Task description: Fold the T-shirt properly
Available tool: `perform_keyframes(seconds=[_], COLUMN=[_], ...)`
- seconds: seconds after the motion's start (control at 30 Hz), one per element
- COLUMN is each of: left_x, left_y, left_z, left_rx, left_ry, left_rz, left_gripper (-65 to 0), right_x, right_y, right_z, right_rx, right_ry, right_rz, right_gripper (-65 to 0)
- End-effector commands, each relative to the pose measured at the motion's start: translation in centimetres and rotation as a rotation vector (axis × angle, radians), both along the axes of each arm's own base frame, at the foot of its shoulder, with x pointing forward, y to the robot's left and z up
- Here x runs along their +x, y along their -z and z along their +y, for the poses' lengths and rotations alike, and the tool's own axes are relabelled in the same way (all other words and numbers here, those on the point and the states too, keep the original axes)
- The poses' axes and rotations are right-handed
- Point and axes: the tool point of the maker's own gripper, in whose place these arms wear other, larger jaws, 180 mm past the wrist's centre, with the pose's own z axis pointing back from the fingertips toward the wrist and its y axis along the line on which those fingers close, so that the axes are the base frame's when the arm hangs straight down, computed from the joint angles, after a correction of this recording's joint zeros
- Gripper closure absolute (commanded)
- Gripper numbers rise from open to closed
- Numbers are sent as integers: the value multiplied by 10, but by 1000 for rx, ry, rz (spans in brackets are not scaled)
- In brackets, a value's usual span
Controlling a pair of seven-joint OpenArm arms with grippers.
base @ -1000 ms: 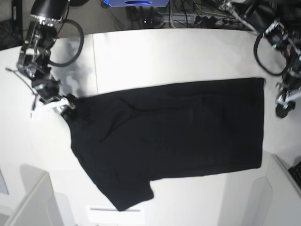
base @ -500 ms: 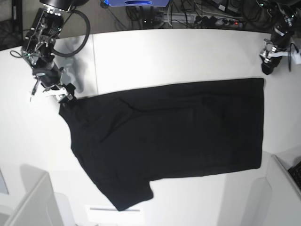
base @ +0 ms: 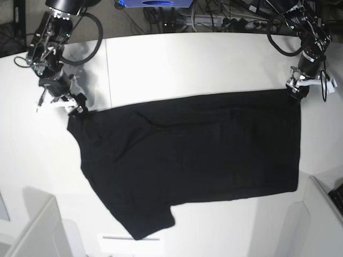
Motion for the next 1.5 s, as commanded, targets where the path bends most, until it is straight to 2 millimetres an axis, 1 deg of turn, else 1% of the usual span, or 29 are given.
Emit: perform_keyframes(seconds=[0.0,0.2,0.43,0.47,0.53,0.6,0.73,0.77,0.8,0.87,0.9,0.97,1.17,1.23,1.3,1.4,1.47], left_x=[1,4,2,2,2,-1,-5,-6,-5,-5,-5,-4,-4,-4,-11,-11,-14], left_y=[-2,-4,-4,-4,-4,2,16,17,17,16,16,14,3,-2,-5,-17,-23], left_z=[4,3,6,6,6,5,2,2,1,2,2,2,18,19,21,22,20], left_rx=[10,11,13,13,12,-3,-37,-39,-39,-36,-37,-32,18,36,57,96,115], left_ry=[6,7,0,0,-1,-5,-13,-13,-12,-11,-9,-6,7,14,22,37,57], left_rz=[4,-3,-1,-1,0,13,39,41,41,39,40,38,41,36,46,34,40], left_gripper=[-469,-469,-469,-459,-405,-316,-161,-132,-97,-25,0,0,0,0,0,0,0], right_x=[10,20,23,24,27,28,30,31,31,31,31,32,33,33,31,28,20], right_y=[-10,9,35,39,44,47,45,45,45,45,45,43,41,33,24,8,2], right_z=[-5,-3,3,3,0,-1,-3,-3,-3,-3,-3,-3,-1,0,2,6,7], right_rx=[-6,41,95,105,111,110,111,112,112,112,112,114,117,109,99,81,65], right_ry=[5,19,30,33,36,32,36,37,37,38,37,36,28,11,-15,-46,-60], right_rz=[-43,-2,63,74,88,97,91,91,91,91,90,85,84,73,65,39,36], right_gripper=[-359,-359,-357,-357,-357,-356,-345,-324,-284,-176,-120,0,0,0,0,0,0])
